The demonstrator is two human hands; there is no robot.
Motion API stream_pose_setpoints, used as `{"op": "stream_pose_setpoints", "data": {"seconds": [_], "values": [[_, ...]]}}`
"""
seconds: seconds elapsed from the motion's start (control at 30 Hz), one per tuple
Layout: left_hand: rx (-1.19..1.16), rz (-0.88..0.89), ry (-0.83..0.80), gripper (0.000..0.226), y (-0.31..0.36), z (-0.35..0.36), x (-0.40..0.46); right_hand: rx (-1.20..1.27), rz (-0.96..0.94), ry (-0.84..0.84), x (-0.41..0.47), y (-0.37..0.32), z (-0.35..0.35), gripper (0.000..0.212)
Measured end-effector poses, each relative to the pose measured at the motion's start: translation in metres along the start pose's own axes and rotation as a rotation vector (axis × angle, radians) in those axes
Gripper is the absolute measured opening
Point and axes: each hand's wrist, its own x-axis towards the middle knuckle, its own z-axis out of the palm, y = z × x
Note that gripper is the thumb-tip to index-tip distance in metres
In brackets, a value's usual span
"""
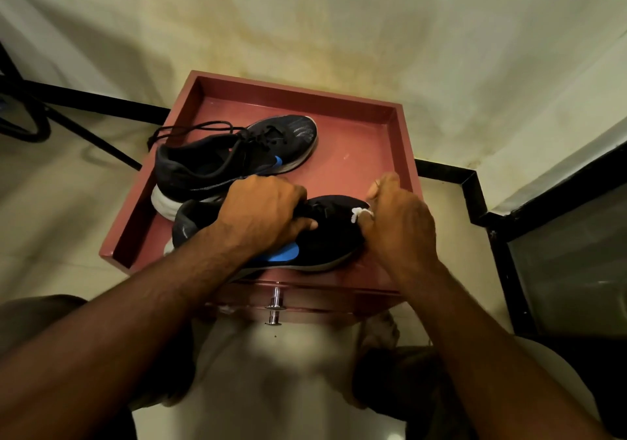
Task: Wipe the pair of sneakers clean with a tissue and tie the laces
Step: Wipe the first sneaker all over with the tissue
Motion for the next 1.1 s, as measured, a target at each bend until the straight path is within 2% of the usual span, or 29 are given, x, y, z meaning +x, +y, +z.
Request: {"op": "stream_pose_setpoints", "data": {"seconds": [0.07,0.17,0.23,0.3,0.37,0.4,0.47,0.57,0.6,0.67,0.77,0.8,0.87,0.97,1.03,1.1], "values": [[0.010,0.000,0.006,0.048,0.002,-0.002,0.000,0.017,-0.049,-0.059,-0.009,-0.011,0.004,0.023],[0.025,0.000,0.026,0.041,0.004,-0.002,-0.001,0.327,-0.167,-0.286,-0.036,-0.035,0.011,0.023],[0.029,-0.001,0.041,0.039,0.003,0.000,-0.002,0.445,-0.183,-0.349,-0.036,-0.033,0.010,0.022],[0.028,0.004,0.043,0.045,0.003,0.002,-0.003,0.276,-0.141,-0.262,-0.020,-0.018,0.008,0.020],[0.035,0.013,0.046,0.049,0.003,0.003,-0.002,0.059,-0.053,-0.072,0.000,0.000,0.002,0.023],[0.038,0.016,0.046,0.050,0.003,0.003,-0.002,0.026,-0.018,-0.012,0.005,0.004,-0.002,0.024],[0.025,0.007,0.047,0.049,0.002,0.003,-0.001,0.069,-0.028,-0.071,0.002,-0.001,-0.003,0.023],[0.015,-0.007,0.046,0.044,0.004,0.003,0.000,0.323,-0.174,-0.348,-0.031,-0.028,0.007,0.024],[0.016,-0.009,0.047,0.043,0.004,0.003,-0.001,0.372,-0.214,-0.374,-0.037,-0.031,0.009,0.024],[0.014,-0.009,0.045,0.044,0.004,0.003,-0.002,0.284,-0.204,-0.292,-0.026,-0.023,0.009,0.021],[0.013,-0.004,0.046,0.049,0.004,0.002,-0.002,0.080,-0.037,-0.045,0.004,0.005,-0.002,0.019],[0.015,-0.006,0.045,0.050,0.004,0.002,-0.002,0.071,-0.010,-0.023,0.006,0.008,-0.005,0.020],[0.018,-0.012,0.040,0.049,0.005,0.001,-0.001,0.131,-0.058,-0.148,-0.003,-0.005,-0.003,0.021],[0.010,-0.016,0.053,0.040,0.006,0.001,-0.001,0.406,-0.193,-0.409,-0.035,-0.036,0.005,0.026],[0.006,-0.017,0.054,0.039,0.005,0.001,-0.002,0.387,-0.208,-0.406,-0.034,-0.034,0.006,0.025],[0.006,-0.012,0.042,0.046,0.005,0.002,-0.003,0.166,-0.151,-0.257,-0.013,-0.013,0.004,0.023]]}}
